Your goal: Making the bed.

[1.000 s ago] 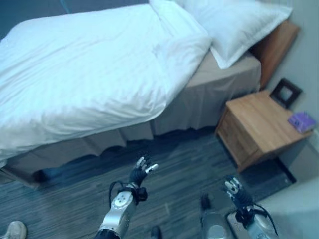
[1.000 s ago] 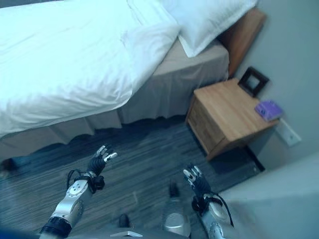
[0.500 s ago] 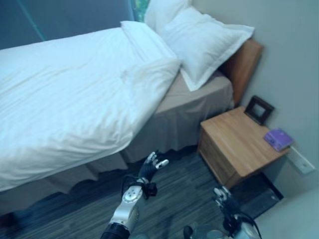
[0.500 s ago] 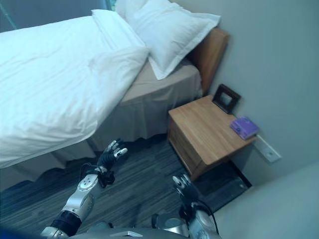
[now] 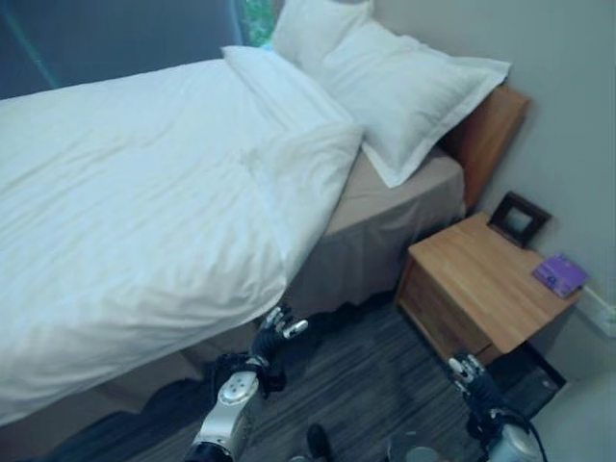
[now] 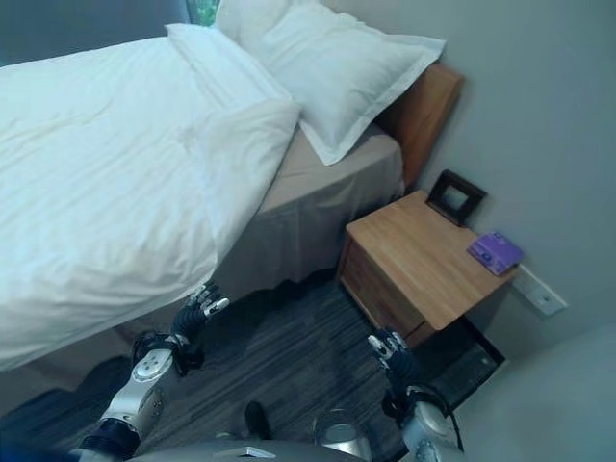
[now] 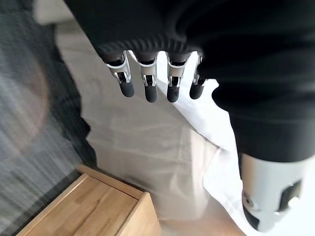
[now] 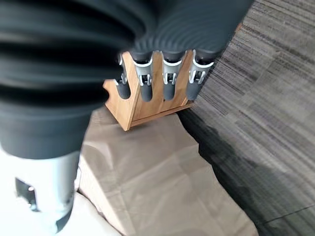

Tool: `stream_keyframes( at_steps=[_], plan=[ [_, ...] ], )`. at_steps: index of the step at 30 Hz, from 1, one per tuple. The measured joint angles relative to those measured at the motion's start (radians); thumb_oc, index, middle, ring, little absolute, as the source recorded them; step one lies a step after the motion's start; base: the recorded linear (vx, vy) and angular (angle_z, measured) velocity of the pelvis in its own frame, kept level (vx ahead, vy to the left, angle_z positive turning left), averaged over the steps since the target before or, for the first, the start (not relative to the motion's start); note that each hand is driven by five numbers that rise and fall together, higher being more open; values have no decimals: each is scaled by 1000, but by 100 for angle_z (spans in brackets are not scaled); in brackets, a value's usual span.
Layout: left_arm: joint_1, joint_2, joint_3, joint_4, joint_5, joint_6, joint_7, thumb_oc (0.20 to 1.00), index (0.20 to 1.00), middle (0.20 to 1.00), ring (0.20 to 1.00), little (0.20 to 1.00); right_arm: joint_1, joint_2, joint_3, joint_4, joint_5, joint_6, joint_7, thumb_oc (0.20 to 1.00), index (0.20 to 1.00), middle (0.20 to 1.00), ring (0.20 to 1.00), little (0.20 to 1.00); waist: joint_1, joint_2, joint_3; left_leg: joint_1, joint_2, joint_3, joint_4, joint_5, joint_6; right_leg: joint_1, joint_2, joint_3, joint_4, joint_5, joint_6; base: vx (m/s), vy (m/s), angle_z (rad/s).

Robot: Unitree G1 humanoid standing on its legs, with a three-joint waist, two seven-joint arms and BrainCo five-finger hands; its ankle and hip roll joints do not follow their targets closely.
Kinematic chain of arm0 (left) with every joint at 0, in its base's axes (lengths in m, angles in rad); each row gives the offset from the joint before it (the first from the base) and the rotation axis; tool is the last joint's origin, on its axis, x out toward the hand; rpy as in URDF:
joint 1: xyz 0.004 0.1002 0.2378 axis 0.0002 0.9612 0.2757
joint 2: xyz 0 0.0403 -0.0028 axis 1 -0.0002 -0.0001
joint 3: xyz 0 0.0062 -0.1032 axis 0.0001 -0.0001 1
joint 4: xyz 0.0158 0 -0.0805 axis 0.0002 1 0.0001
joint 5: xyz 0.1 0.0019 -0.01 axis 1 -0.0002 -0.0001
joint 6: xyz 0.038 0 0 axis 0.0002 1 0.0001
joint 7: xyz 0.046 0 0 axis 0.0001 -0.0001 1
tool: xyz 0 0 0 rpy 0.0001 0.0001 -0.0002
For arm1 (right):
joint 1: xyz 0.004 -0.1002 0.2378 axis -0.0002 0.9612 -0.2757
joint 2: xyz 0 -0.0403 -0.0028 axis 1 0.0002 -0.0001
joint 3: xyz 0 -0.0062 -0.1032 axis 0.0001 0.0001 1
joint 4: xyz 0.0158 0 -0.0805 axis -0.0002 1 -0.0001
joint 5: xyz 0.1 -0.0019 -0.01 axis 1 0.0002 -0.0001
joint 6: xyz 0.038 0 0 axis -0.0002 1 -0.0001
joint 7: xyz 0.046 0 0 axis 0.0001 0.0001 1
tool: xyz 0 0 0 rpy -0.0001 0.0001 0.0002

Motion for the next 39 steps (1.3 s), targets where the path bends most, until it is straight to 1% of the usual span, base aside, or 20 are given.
stream_keyframes(
  at_steps=[2,3,6,7,9,10,11,12,13,14,18,19,25,26,28,29,32,34,36,39],
  plan=[
    [0,13,2,-22,16,0,4,1000,1000,1000,1000,1000,-7,-2,2,0,-1,0,5,1000,1000,1000,1000,1000,1,-2,-1,16,-3,6,-6,-3,11,-11,-47,-64,-101,17,-22,257,-1,5],
    [-2,22,8,-27,31,0,4,1000,1000,1000,1000,1000,-6,-2,2,1,-3,1,8,1000,1000,1000,1000,1000,-1,3,-1,27,-6,-1,-13,-9,11,4,-78,-86,-240,26,-32,225,-41,5],
    [-21,27,26,-24,35,0,4,1000,1000,1000,1000,1000,-2,-1,2,6,-5,3,9,1000,1000,1000,1000,1000,-14,8,-4,28,-8,-35,-15,-11,10,56,-91,-66,-497,75,-12,169,-43,31],
    [-28,28,32,-25,36,-1,7,1000,1000,1000,1000,1000,-1,0,3,14,-6,10,15,1000,1000,1000,1000,1000,-13,2,-13,31,-12,-47,-25,-12,6,75,-95,-60,-593,123,-16,131,-52,38],
    [-29,32,36,-23,49,0,16,1000,1000,1000,1000,1000,8,0,2,17,-29,20,26,1000,1000,1000,1000,1000,-18,-16,-26,40,-17,-71,-25,-16,-4,129,-91,-56,-701,160,-28,135,-56,35],
    [-30,29,27,-25,53,-1,18,1000,1000,1000,1000,1000,15,2,3,17,-36,20,27,1000,1000,1000,1000,1000,-18,-34,-31,51,-25,-79,-25,-20,-8,158,-86,-53,-727,215,-24,92,-47,24],
    [-29,28,24,-24,53,-2,19,1000,1000,1000,1000,1000,16,0,7,18,-36,20,27,1000,1000,1000,1000,1000,-12,-41,-29,66,-22,-78,-26,-25,-16,148,-84,-47,-678,265,-30,243,-166,-7],
    [-2,13,14,-25,52,-4,11,1000,1000,1000,1000,1000,3,-12,27,23,-36,21,29,1000,1000,1000,1000,1000,-10,-14,-38,80,14,-67,-26,-36,-34,132,-49,-40,-631,258,-26,203,-131,-26],
    [5,13,5,-26,52,-4,9,1000,1000,1000,1000,1000,1,-13,37,21,-37,20,30,1000,1000,1000,1000,1000,-10,-16,-51,86,26,-62,-26,-47,-51,144,-34,-46,-643,225,-36,274,-175,-23],
    [14,7,6,-29,52,-4,9,1000,1000,1000,1000,1000,0,-14,41,28,-39,21,30,1000,1000,1000,1000,1000,-12,-15,-60,91,38,-69,-26,-52,-69,172,-23,-53,-688,208,-73,114,-99,0],
    [14,-5,-2,-33,52,-5,9,1000,1000,1000,1000,1000,5,-36,45,26,-41,23,29,1000,1000,1000,1000,1000,-11,9,-90,85,93,-67,-26,-61,-97,204,32,-47,-764,228,-92,121,-146,-4],
    [-1,-20,-5,-30,46,-5,4,1000,1000,1000,1000,1000,0,-53,38,14,-40,23,29,1000,1000,1000,1000,1000,-18,16,-94,79,105,-82,-26,-54,-107,230,41,-72,-815,245,-115,99,-102,23],
    [-11,-38,-48,-35,33,-5,-10,1000,1000,1000,1000,1000,-23,-111,20,14,-42,19,27,1000,1000,1000,1000,1000,-20,64,-105,80,120,-108,-21,-49,-111,270,64,-109,-881,268,-142,20,-23,17],
    [6,-39,-39,-32,28,-5,-10,1000,1000,1000,1000,1000,-20,-110,6,14,-43,19,25,1000,1000,1000,1000,1000,-35,67,-86,78,104,-100,-23,-57,-120,272,45,-83,-885,260,-126,-3,-21,-10],
    [11,-75,11,-20,-14,-5,-10,1000,1000,1000,1000,1000,-13,-107,5,16,-43,22,7,1000,1000,1000,1000,1000,22,52,-65,67,113,-66,53,-77,-137,284,38,-97,-884,257,-132,8,-30,-15],
    [25,-84,46,-12,-21,-4,-5,1000,1000,1000,1000,1000,-13,-99,8,18,-43,22,-6,1000,1000,1000,1000,1000,51,11,-43,46,95,-32,130,-79,-139,307,22,-109,-890,264,-133,29,4,19],
    [85,-88,47,5,-20,2,-2,1000,1000,1000,1000,1000,-8,-102,-25,19,-43,14,-19,1000,1000,1000,1000,1000,65,27,-33,55,112,8,65,-83,-119,321,38,-165,-891,251,-145,38,14,61],
    [116,-79,46,13,-20,5,-1,1000,1000,1000,1000,1000,-19,-96,-33,22,-44,15,-26,1000,1000,1000,1000,1000,97,29,-33,53,106,-6,30,-55,-109,307,34,-183,-887,248,-145,46,7,42],
    [128,-59,43,11,-20,6,0,1000,1000,1000,1000,1000,-32,-78,-33,17,-40,11,-35,1000,1000,1000,1000,1000,101,28,-32,20,112,-19,60,-68,-115,304,28,-199,-884,248,-144,76,77,27],
    [127,-49,50,11,-28,4,9,1000,1000,1000,1000,1000,-59,-73,15,20,-51,3,-40,1000,1000,1000,1000,1000,124,32,-31,16,81,-54,46,-64,-107,300,10,-216,-879,245,-138,77,105,17]
  ],
)
